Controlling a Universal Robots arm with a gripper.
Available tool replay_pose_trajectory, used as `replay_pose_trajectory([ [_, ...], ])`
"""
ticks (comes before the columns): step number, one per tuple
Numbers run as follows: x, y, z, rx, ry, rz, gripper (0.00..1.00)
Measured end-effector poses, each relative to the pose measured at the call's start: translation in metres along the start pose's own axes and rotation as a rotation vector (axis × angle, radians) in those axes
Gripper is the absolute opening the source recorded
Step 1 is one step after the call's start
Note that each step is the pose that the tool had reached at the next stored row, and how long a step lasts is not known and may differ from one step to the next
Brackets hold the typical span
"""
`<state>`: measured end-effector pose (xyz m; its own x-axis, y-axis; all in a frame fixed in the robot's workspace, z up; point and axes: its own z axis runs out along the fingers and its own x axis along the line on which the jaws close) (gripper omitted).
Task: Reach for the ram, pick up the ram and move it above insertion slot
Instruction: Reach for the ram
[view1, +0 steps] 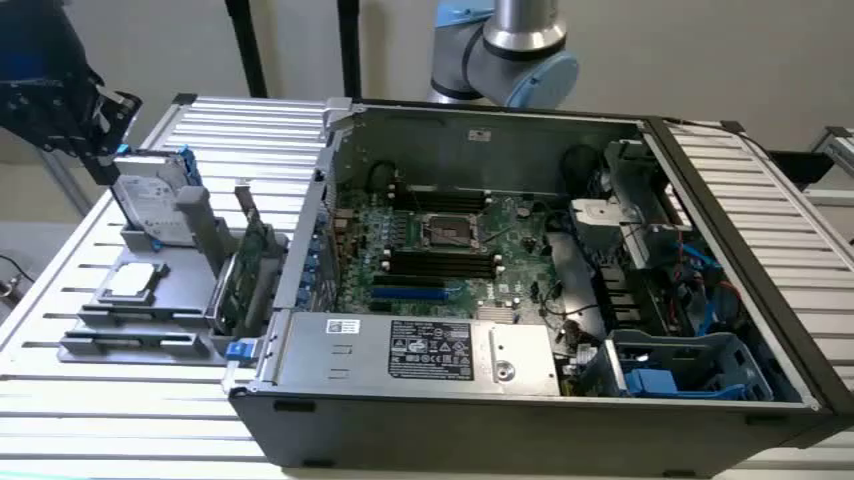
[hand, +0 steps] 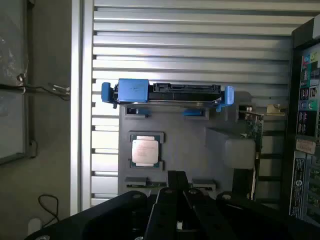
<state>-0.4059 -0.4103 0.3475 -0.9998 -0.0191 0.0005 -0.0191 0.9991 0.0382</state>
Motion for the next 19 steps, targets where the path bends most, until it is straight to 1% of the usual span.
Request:
replay_pose_trajectory([
  [13,0.000,-0.0003,0.0000,0.0001,0.0001,0.000,0.11],
  [16,-0.001,-0.0045,0.0000,0.0001,0.0000,0.000,0.11],
  [19,-0.003,-0.0136,-0.0002,0.0000,0.0000,0.000,0.11],
])
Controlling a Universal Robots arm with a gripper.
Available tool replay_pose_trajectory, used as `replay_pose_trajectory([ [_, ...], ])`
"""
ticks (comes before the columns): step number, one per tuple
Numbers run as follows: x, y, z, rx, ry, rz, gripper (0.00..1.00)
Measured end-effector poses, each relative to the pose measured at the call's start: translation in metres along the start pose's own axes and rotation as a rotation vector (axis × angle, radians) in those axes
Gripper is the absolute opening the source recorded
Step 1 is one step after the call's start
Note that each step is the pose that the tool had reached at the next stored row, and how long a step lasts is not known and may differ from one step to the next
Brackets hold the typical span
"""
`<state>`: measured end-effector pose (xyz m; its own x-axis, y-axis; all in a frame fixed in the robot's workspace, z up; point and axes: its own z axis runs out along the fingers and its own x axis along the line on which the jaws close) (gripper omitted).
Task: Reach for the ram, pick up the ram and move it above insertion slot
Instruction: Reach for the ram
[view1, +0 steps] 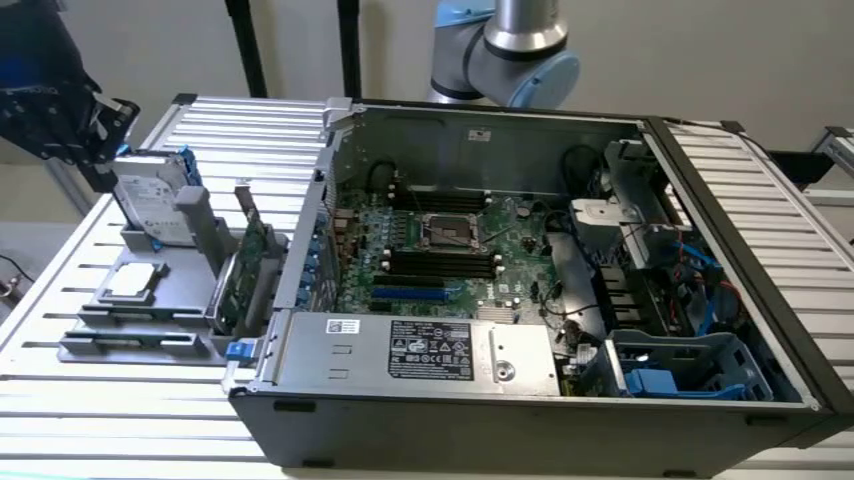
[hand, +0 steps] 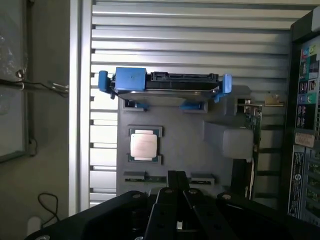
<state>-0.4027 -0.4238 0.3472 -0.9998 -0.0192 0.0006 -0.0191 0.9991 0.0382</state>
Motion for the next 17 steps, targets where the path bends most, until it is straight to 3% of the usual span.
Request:
replay_pose_trajectory([
  [10,-0.006,-0.0395,-0.0007,0.0000,0.0000,0.000,0.11],
  [17,-0.010,-0.0623,-0.0001,-0.0001,0.0000,0.000,0.11],
])
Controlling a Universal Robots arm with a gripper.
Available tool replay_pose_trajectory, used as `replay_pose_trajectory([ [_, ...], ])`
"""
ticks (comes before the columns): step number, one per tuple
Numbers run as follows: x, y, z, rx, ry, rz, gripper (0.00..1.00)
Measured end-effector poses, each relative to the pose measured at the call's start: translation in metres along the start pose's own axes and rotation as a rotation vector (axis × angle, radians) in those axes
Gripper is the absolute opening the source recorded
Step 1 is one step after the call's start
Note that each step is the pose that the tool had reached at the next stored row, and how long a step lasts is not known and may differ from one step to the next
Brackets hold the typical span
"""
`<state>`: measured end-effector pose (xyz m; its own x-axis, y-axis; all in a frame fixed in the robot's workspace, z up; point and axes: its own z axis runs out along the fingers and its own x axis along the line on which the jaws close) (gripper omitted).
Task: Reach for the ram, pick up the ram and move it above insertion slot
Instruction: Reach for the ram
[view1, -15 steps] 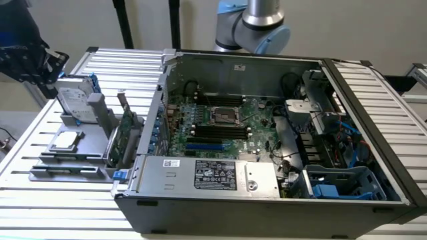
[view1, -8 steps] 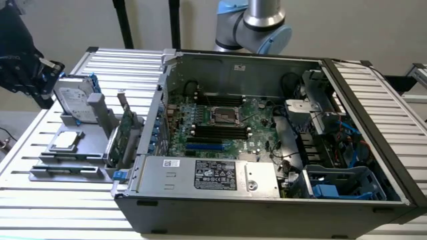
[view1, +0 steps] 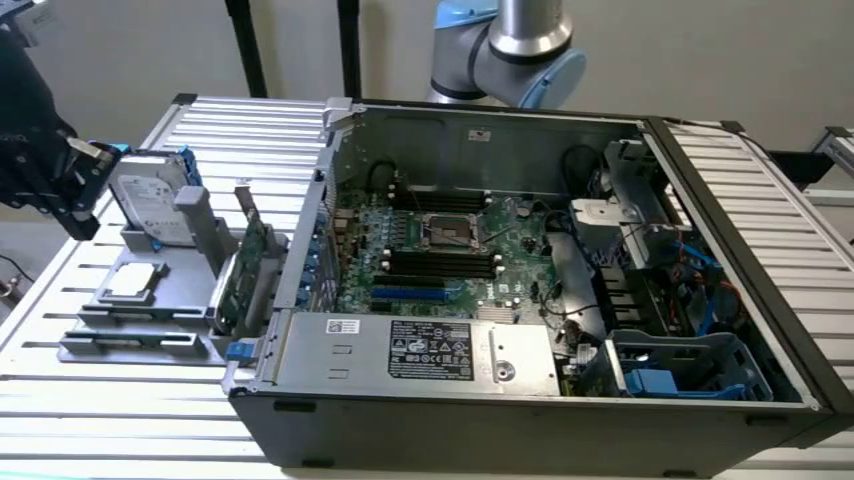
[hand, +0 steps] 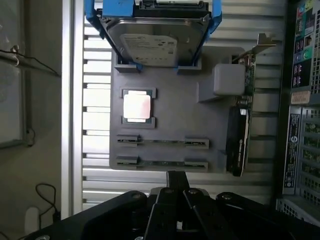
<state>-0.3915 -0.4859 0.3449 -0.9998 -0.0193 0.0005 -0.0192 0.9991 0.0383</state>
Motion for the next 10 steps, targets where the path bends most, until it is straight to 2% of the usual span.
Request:
replay_pose_trajectory([
  [6,-0.004,-0.0155,0.0007,0.0001,0.0001,-0.001,0.11],
  [10,-0.007,-0.0203,0.0017,0.0001,0.0003,-0.007,0.11],
])
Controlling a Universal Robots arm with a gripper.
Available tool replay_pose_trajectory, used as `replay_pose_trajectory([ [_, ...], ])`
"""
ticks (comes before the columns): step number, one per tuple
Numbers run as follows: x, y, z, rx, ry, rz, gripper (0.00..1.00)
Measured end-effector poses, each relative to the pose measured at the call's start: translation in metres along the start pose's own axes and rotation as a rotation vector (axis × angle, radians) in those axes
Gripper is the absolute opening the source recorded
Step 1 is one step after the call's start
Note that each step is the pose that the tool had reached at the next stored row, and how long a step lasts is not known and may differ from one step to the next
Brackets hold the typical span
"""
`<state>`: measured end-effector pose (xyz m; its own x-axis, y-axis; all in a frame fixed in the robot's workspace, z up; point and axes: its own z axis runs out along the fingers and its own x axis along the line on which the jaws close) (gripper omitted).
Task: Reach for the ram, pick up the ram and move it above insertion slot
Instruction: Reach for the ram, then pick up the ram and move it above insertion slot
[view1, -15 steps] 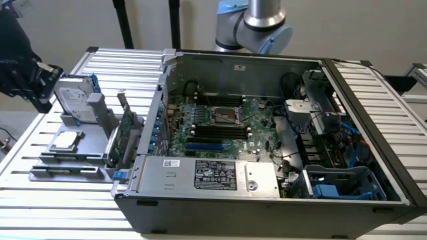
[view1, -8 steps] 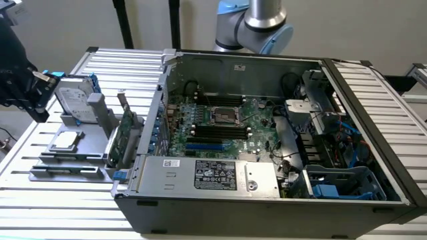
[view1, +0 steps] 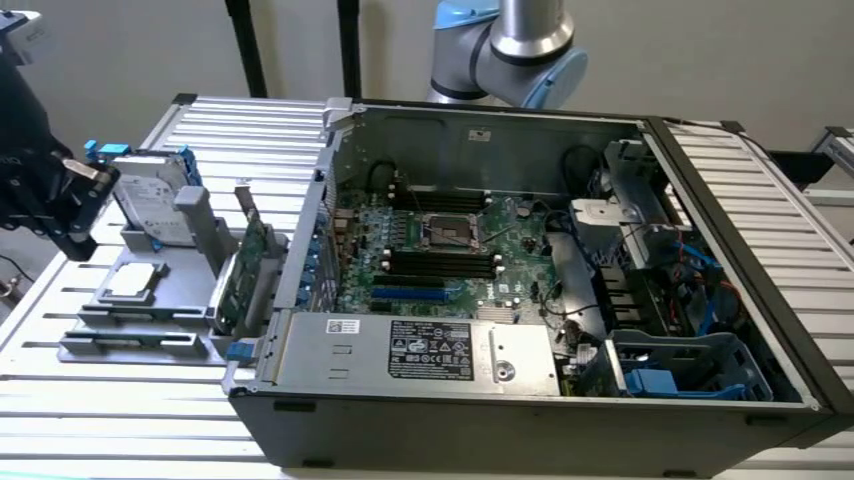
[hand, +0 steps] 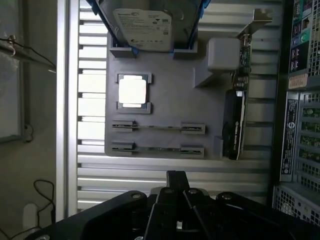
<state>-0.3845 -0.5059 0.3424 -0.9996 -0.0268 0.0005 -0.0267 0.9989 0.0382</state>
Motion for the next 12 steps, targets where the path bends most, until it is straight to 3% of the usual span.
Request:
replay_pose_trajectory([
  [12,-0.0003,-0.0003,0.0049,0.0001,0.0080,-0.208,0.11],
])
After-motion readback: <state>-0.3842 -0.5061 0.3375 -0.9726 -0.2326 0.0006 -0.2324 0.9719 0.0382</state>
